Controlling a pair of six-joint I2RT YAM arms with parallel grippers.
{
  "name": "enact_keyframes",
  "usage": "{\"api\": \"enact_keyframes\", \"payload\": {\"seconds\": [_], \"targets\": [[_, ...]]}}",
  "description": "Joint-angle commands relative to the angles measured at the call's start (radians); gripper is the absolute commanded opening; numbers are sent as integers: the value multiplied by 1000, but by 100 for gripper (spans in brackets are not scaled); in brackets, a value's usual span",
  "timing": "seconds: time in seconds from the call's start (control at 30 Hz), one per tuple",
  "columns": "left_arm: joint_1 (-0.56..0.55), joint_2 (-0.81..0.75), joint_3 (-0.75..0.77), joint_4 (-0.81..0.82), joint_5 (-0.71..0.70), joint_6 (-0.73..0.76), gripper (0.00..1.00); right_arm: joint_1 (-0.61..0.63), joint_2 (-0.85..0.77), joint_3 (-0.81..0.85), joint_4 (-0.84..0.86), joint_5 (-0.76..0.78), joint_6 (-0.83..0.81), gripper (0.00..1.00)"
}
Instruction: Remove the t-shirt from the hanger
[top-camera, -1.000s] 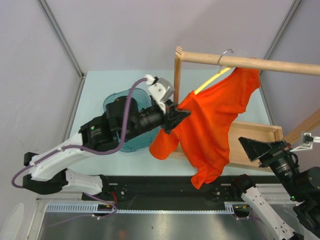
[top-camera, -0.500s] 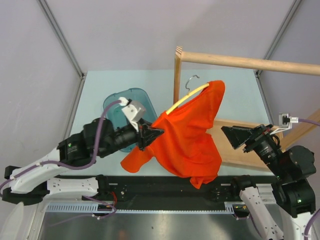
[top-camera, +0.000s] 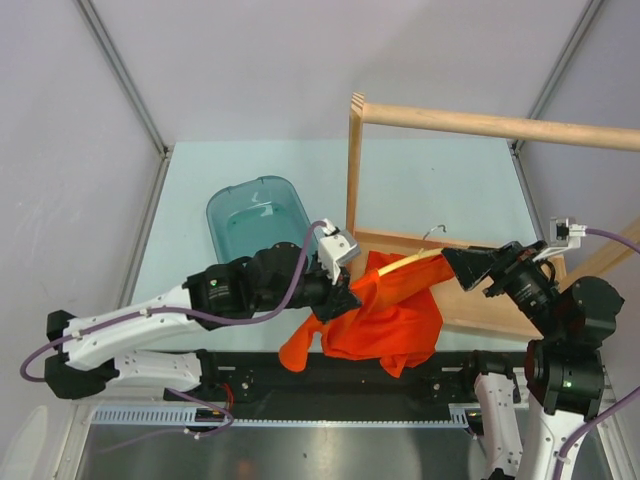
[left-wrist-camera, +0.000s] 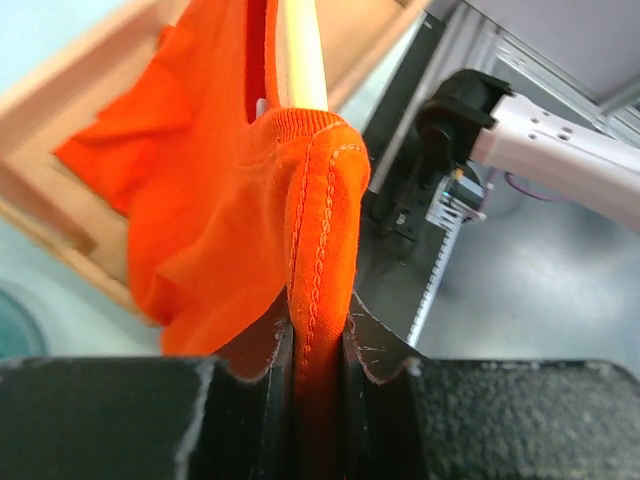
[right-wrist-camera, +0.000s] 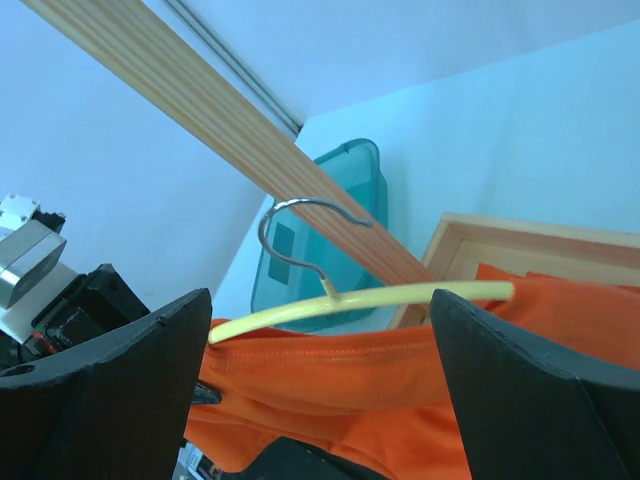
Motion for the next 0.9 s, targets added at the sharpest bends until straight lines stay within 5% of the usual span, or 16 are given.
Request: {"api": "enact_keyframes", "payload": {"seconds": [0.0, 0.63, 0.73, 0.87], "targets": [[1, 41, 38, 147, 147, -62, 0, -23, -1, -20, -40, -127, -104, 95], [0, 215, 215, 204, 319, -142, 0, -25, -104, -218, -2, 4, -101, 58], [1, 216, 206, 241, 328, -157, 0, -25, -130, -228, -2, 58, -86, 41], [1, 228, 216, 207, 296, -143, 4, -25, -156, -206, -16, 165, -81, 0]]}}
